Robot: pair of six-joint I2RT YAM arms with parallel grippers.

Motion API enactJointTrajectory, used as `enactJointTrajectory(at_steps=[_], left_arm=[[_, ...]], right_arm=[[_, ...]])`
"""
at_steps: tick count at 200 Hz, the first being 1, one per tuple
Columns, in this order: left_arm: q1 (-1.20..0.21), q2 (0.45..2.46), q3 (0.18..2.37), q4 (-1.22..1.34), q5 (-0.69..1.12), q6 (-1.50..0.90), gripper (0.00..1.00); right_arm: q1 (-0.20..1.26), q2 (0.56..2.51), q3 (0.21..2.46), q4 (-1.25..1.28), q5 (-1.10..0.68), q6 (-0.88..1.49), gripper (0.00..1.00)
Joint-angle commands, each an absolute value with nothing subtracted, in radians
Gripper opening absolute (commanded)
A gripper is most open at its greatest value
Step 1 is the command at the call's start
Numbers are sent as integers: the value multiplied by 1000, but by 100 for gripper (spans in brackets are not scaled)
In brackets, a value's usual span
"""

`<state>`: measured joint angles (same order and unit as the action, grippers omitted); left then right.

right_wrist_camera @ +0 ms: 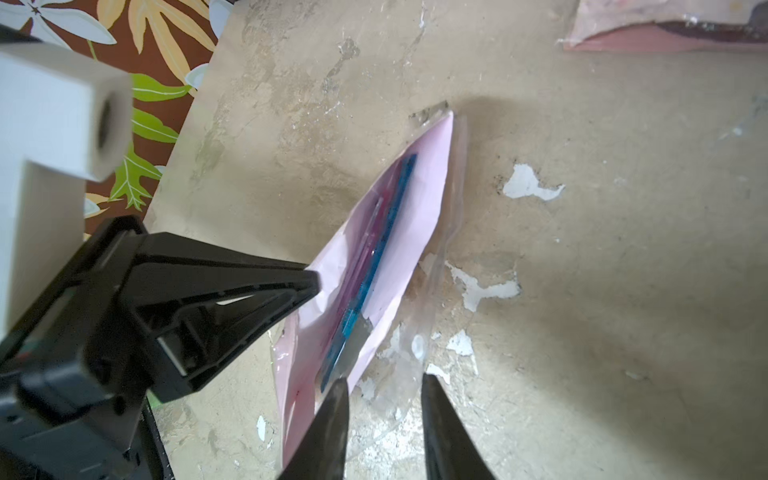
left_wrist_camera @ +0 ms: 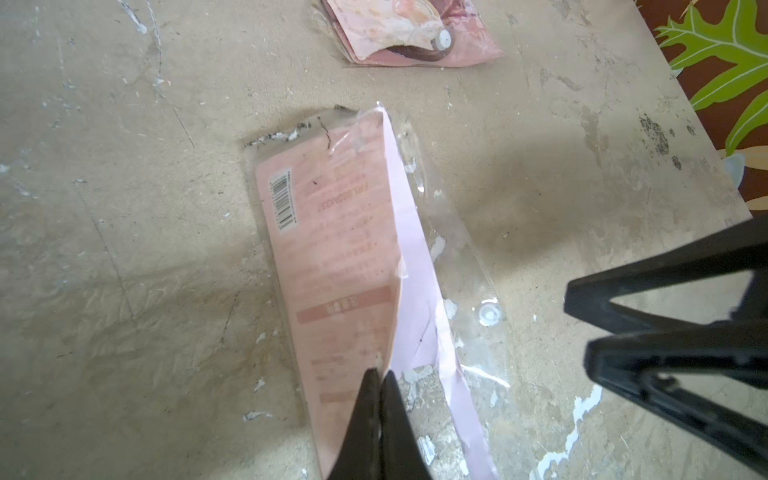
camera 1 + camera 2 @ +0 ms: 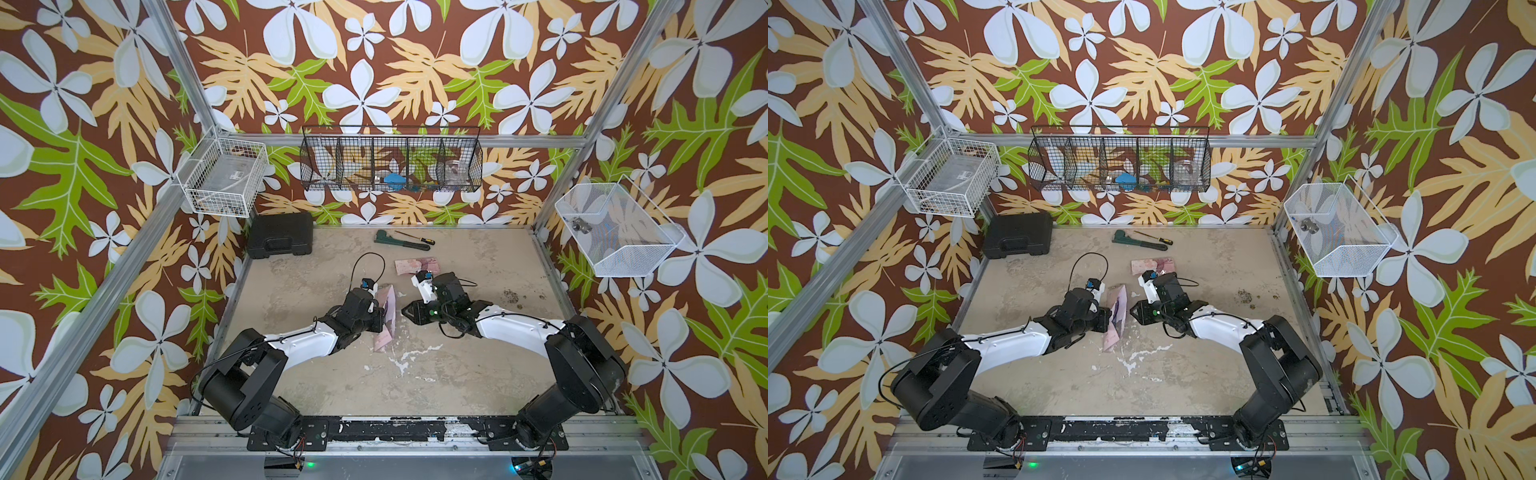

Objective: Open the ruler set and take out the ruler
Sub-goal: Take out the ruler from the ruler set bag.

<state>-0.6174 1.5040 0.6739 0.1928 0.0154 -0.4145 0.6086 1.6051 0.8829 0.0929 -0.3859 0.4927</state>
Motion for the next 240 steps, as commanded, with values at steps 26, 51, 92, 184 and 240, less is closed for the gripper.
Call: enactJointTrajectory(at_steps=[26,51,92,184,240], left_arm=[[-627,1491,678,170,9,-402,0],[-629,1490,676,172,11,-402,0],[-632,1482,674,172,8,-402,0],[-637,1483,677,176,12,-393,0],[-638,1480,672,170,-3,-392,0]], right_arm=[[622,1651,927,150,-488,531,32],[624,1711,951,196,-493,563,32],[624,1781,973,213,-508,556,32],[626,1880,1042,207,-459,560,30],[626,1888,1057,165,-388,553,11]])
